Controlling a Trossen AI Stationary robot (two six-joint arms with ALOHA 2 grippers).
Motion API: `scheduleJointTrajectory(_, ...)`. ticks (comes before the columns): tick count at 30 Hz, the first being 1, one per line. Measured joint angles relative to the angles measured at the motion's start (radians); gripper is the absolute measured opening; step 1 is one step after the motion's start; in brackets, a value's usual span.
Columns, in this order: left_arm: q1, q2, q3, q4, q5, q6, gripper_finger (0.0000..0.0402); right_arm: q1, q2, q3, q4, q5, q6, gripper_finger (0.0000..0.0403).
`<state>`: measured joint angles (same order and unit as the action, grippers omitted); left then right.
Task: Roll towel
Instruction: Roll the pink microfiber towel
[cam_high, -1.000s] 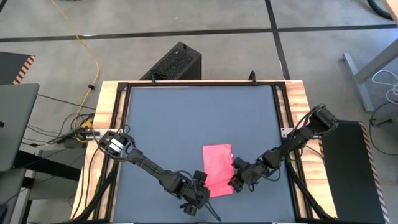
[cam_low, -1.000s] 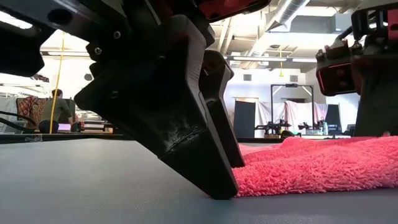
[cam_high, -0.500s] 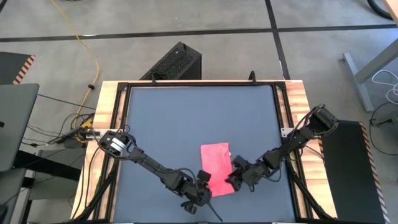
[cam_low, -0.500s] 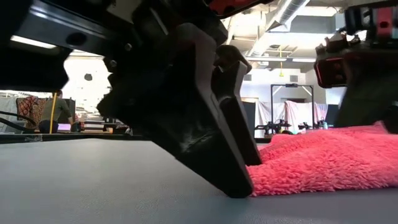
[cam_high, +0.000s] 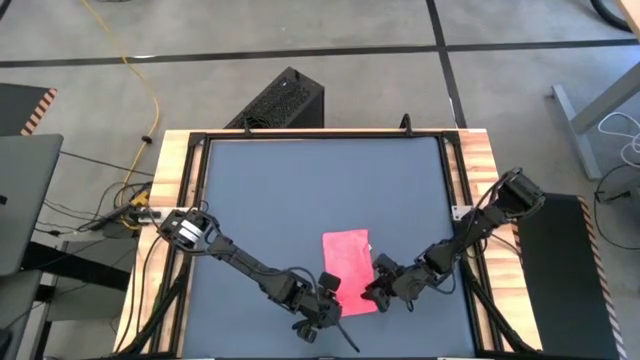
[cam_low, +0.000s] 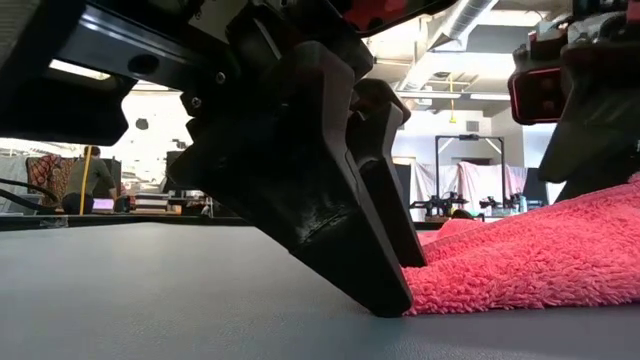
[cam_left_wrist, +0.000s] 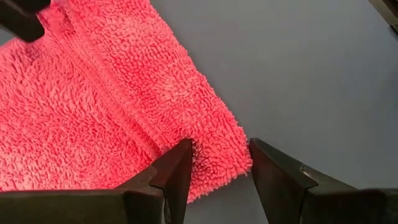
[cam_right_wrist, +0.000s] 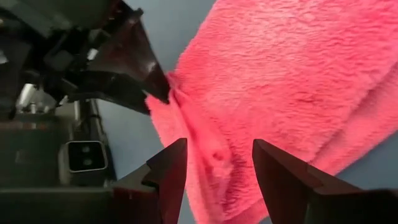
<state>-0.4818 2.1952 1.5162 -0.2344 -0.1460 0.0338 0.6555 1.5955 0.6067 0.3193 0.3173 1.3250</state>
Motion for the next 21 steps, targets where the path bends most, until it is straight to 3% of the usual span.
scheduleJointTrajectory(3, 0.002, 0.0, 0.0, -0.001, 0.007, 0.007, 0.0153, 0.013, -0.001, 0.001, 0.076, 0.011, -0.046, 0.0207)
scheduleJointTrajectory(6, 0.002, 0.0, 0.0, 0.0, 0.007, 0.011, 0.0153, 0.028, -0.033, 0.013, 0.096, 0.091, -0.138, 0.0206)
scheduleJointTrajectory(11, 0.002, 0.0, 0.0, 0.0, 0.006, 0.003, 0.0153, 0.035, -0.131, 0.077, 0.052, 0.174, -0.541, 0.0192)
scheduleJointTrajectory(15, 0.002, 0.0, 0.0, 0.001, 0.005, -0.002, 0.0153, 0.066, -0.171, 0.21, -0.315, 0.19, -0.727, 0.0165)
scheduleJointTrajectory(18, 0.001, 0.0, 0.0, 0.006, 0.004, -0.016, 0.0153, 0.088, -0.136, 0.328, -0.664, 0.192, -0.698, 0.0138)
scheduleJointTrajectory(21, 0.002, 0.0, 0.0, 0.014, 0.004, -0.049, 0.0153, 0.104, -0.066, 0.43, -0.855, 0.193, -0.649, 0.0115)
